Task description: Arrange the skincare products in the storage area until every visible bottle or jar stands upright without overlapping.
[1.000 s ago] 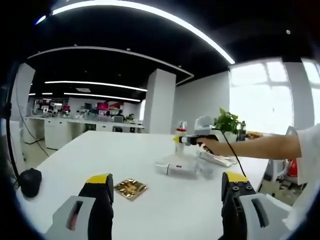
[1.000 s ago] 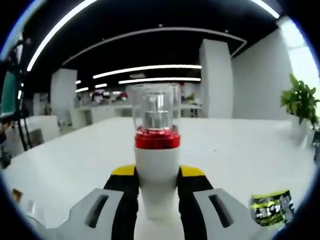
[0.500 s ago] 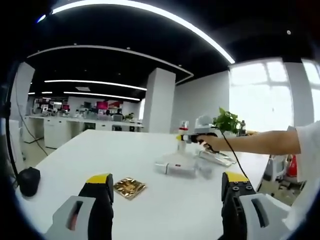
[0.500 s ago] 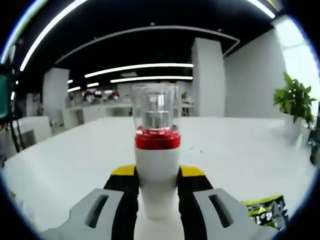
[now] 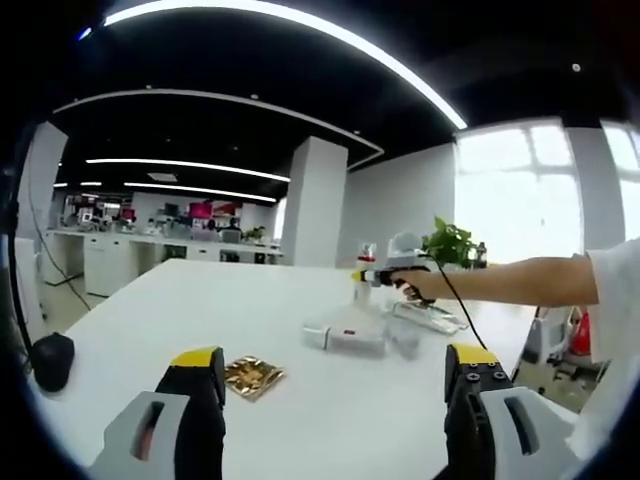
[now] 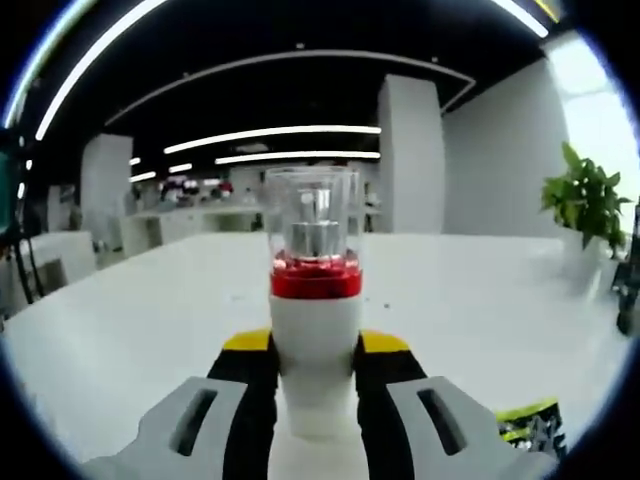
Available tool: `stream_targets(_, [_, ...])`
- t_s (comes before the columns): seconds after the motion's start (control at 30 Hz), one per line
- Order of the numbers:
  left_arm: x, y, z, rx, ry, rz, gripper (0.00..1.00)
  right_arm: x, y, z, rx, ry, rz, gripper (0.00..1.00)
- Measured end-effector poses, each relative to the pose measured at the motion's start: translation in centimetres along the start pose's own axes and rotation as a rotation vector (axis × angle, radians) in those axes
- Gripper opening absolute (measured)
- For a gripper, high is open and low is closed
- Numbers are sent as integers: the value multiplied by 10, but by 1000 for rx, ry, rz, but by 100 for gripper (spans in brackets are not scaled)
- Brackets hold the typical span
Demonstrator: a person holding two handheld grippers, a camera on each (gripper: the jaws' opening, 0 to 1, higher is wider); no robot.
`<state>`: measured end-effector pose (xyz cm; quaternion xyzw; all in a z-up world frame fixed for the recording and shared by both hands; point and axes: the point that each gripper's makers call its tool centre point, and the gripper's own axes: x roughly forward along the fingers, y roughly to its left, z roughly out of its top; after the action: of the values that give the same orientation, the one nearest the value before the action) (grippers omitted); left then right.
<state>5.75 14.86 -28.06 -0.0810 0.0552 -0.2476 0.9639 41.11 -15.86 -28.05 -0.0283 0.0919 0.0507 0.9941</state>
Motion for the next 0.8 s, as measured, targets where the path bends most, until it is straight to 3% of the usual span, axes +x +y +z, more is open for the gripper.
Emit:
stream_targets(0.67, [1, 3, -1, -1, 7, 7, 94, 3, -23, 2, -12, 33, -41, 29])
stream_targets(0.8, [2, 1, -3, 8, 17, 4, 94, -5, -25, -1, -48, 48, -46, 29])
